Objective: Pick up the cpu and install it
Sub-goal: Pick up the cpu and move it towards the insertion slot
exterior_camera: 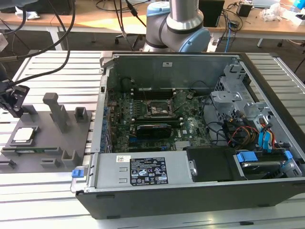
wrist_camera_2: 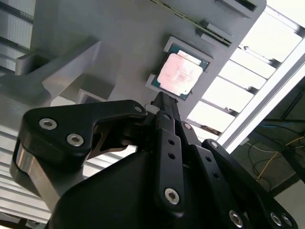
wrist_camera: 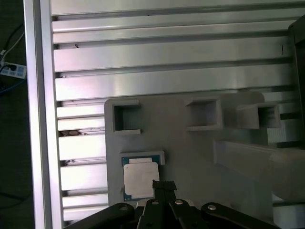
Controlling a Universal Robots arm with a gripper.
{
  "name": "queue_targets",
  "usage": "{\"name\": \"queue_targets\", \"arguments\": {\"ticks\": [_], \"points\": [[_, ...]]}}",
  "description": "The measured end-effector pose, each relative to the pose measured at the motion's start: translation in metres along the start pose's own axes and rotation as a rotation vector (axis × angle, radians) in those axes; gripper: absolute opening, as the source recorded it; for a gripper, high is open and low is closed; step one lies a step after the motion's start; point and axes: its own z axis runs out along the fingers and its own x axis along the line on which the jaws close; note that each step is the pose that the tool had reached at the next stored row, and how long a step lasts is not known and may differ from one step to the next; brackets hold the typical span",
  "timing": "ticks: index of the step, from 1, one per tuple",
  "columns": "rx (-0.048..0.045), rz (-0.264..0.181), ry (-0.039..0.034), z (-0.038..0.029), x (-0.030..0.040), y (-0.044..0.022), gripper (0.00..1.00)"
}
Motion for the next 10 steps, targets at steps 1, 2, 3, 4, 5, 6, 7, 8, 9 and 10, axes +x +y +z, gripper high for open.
{"name": "queue_targets", "arguments": {"ticks": [1, 2, 3, 4, 5, 6, 7, 8, 9, 10], "points": [[0.0000, 0.000, 0.0000, 0.0009, 0.0000, 0.0000, 0.11], [0.0000, 0.000, -0.0001, 0.0020, 0.0000, -0.0001, 0.11], [0.0000, 0.000, 0.0000, 0.0027, 0.0001, -0.0001, 0.11], [0.0001, 0.000, 0.0001, 0.0037, 0.0001, -0.0002, 0.11], [0.0000, 0.000, 0.0000, 0.0045, 0.0001, -0.0002, 0.11], [0.0001, 0.000, 0.0000, 0.0059, 0.0002, -0.0003, 0.11], [0.0000, 0.000, 0.0001, 0.0065, 0.0002, -0.0003, 0.11], [0.0001, 0.000, 0.0002, 0.0067, 0.0002, -0.0003, 0.11], [0.0002, 0.000, 0.0002, 0.0068, 0.0002, -0.0003, 0.11], [0.0002, 0.000, 0.0002, 0.0069, 0.0002, -0.0003, 0.11]]}}
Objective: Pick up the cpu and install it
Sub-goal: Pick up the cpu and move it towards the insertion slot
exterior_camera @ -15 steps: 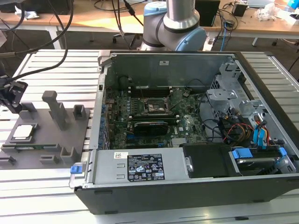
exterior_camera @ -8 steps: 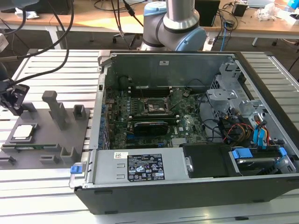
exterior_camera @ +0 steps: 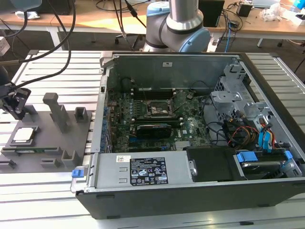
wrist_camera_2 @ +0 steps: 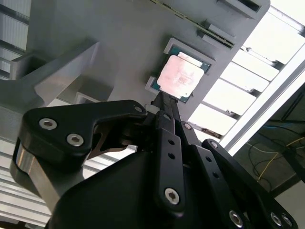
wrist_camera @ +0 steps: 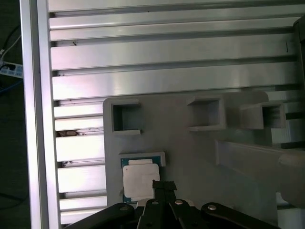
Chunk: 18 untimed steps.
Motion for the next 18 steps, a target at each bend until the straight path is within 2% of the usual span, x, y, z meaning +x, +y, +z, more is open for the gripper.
{"name": "queue_targets", "arguments": {"ticks": [2, 18], "points": [[-0.0003, 0.000, -0.0004, 0.0007, 0.0001, -0.0001, 0.11], [-0.0002, 0.000, -0.0003, 0.0271, 0.0063, -0.0044, 0.11]]}}
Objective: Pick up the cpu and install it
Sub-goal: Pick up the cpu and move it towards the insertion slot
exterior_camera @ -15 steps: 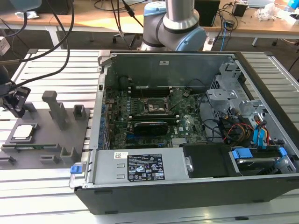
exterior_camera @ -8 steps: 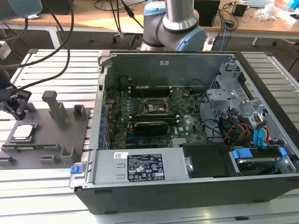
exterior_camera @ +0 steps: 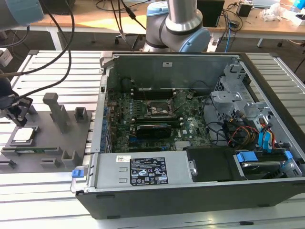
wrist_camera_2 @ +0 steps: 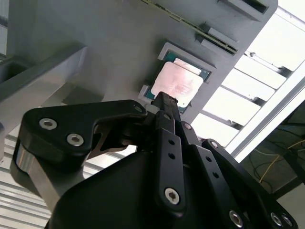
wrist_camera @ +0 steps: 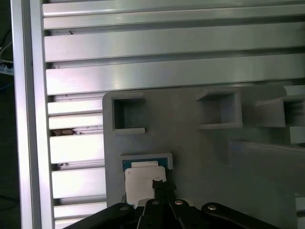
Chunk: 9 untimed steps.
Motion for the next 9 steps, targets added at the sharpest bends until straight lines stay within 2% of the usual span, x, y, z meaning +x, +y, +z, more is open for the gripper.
{"name": "queue_targets", "arguments": {"ticks": [3, 9], "points": [[0.0001, 0.000, 0.0002, 0.0032, 0.0007, -0.0004, 0.11], [0.0001, 0.000, 0.0001, 0.0036, 0.0007, -0.0004, 0.11]]}}
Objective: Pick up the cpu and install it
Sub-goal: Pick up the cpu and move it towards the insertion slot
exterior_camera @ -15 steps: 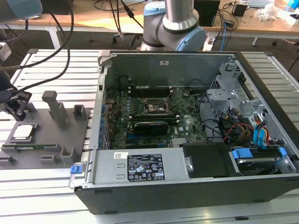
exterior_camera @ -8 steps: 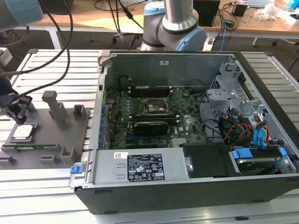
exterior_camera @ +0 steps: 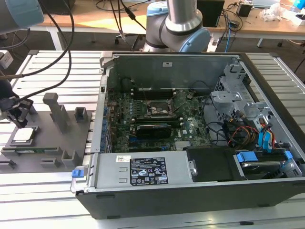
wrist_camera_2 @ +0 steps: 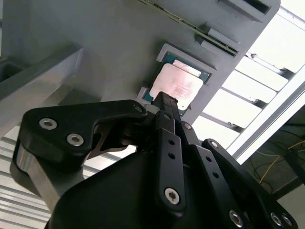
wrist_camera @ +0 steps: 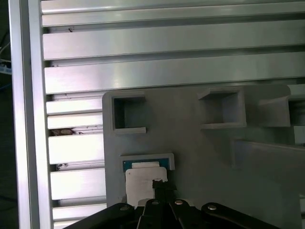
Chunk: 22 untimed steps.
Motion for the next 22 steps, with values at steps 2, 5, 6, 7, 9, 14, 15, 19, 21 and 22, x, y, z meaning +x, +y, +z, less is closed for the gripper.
{"name": "queue_targets", "arguments": {"ticks": [2, 5, 6, 7, 9, 14, 15, 19, 21, 22], "points": [[-0.0001, 0.000, -0.0001, 0.0017, 0.0002, -0.0004, 0.11], [-0.0002, -0.004, 0.0001, 0.0086, 0.0020, -0.0056, 0.11], [-0.0003, -0.006, 0.0000, 0.0117, 0.0035, -0.0072, 0.11], [-0.0002, -0.007, 0.0001, 0.0133, 0.0046, -0.0075, 0.11], [-0.0003, -0.009, -0.0001, 0.0163, 0.0079, -0.0081, 0.11], [-0.0006, -0.011, -0.0010, 0.0199, 0.0148, -0.0088, 0.11], [-0.0006, -0.011, -0.0010, 0.0199, 0.0148, -0.0088, 0.11], [-0.0004, -0.011, -0.0008, 0.0198, 0.0149, -0.0088, 0.11], [-0.0005, -0.011, -0.0008, 0.0198, 0.0149, -0.0087, 0.24], [-0.0005, -0.011, -0.0008, 0.0199, 0.0149, -0.0087, 0.24]]}}
